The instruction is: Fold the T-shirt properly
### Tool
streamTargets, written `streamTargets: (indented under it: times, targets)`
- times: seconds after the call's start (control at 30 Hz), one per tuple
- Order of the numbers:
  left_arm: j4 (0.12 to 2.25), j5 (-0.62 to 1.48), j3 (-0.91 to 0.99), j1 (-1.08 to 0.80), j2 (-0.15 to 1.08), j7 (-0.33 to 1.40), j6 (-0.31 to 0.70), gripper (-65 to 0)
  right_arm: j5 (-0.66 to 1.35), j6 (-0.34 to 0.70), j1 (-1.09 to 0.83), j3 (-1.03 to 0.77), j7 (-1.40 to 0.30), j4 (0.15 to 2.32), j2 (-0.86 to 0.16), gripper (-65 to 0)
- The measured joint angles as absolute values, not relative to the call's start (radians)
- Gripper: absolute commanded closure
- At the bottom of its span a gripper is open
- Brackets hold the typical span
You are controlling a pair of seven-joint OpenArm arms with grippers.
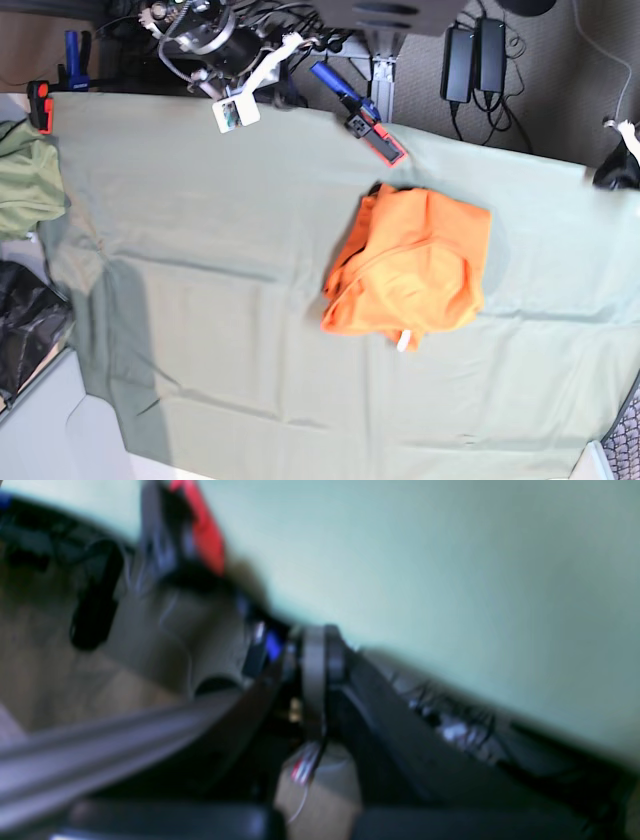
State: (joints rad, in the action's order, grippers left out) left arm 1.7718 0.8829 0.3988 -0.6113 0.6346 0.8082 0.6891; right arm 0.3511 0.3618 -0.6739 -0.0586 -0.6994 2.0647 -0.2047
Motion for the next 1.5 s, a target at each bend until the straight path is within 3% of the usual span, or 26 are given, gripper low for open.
streamTargets:
  times: [0.33,0.6,0.67,0.8,0.93,1.07,1.2,1.5]
  targets:
    - [1.735,0.8,0.396,-0.806,0.599,0.798,0.69,0.0,0.361,0.362,-0.848,-0.059,-0.693,2.024,-0.253,0.0]
    - [1.448,0.758,0.294,-0.794,0.596,0.757,0.689,0.0,0.363,0.361,-0.866,-0.059,-0.69,1.717,-0.258,0.0]
    - [1.368,0.705,0.236,-0.759,0.596,0.758,0.688,0.0,0.363,0.361,-0.845,-0.059,-0.693,1.631,-0.258,0.0]
    - [1.216,0.614,0.088,-0.646,0.592,0.733,0.554,0.0,0.363,0.36,-0.782,-0.059,-0.7,1.461,-0.258,0.0]
    - [1.053,0.524,-0.065,-0.521,0.582,0.62,0.49,0.0,0.332,0.358,-0.701,-0.059,-0.734,1.276,-0.258,0.0]
    - [0.868,0.435,-0.183,-0.354,0.508,0.561,0.427,0.0,0.32,0.357,-0.598,-0.059,-0.737,1.082,-0.257,0.0]
    - [0.662,0.428,-0.317,-0.179,0.414,0.545,0.426,0.0,0.315,0.357,-0.467,-0.059,-0.75,0.916,-0.255,0.0]
    - [0.484,0.426,-0.444,-0.026,0.293,0.534,0.325,0.0,0.318,0.356,-0.285,-0.059,-0.752,0.826,-0.254,0.0]
